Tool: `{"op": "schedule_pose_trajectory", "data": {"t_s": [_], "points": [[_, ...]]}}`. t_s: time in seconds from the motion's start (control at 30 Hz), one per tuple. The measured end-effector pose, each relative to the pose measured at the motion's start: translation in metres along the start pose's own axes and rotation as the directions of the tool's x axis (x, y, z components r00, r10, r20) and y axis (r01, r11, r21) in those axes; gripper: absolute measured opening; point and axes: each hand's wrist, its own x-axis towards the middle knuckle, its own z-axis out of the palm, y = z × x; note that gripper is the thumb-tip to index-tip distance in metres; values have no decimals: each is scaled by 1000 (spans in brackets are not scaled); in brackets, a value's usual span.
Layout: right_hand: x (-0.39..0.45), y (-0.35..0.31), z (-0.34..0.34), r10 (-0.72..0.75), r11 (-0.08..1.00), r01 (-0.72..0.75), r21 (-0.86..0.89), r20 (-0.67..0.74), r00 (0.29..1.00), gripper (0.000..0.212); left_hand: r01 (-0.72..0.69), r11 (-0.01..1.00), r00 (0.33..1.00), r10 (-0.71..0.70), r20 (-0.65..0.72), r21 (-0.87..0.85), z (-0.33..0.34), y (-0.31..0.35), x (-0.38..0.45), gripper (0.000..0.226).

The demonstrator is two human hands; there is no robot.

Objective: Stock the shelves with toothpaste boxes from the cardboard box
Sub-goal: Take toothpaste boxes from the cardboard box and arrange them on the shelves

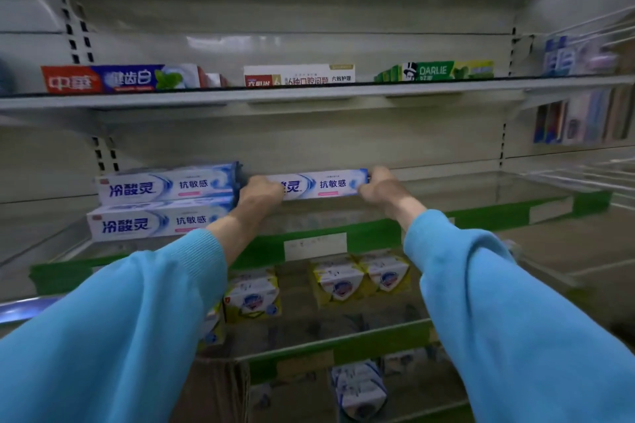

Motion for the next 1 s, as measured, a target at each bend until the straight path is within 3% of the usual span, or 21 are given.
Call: {"op": "schedule_pose_trajectory", "data": {"t_s": [0.33,0.57,0.9,1.0], "points": [[0,-1,1,14,1000,-15,9,42,999,36,45,990,998,-50,35,131,3,-1,1,51],[-3,3,-1,15,999,-17,47,37,999,27,-23,993,1000,21,19,116,4,-5,-2,36],[-18,-6,-5,14,1000,-14,-4,74,997,28,-61,984,998,56,35,168,2,-4,-18,39],[-22,-8,-7,29,999,-31,23,65,997,30,-134,978,991,128,45,160,0,-1,-30,37]]}}
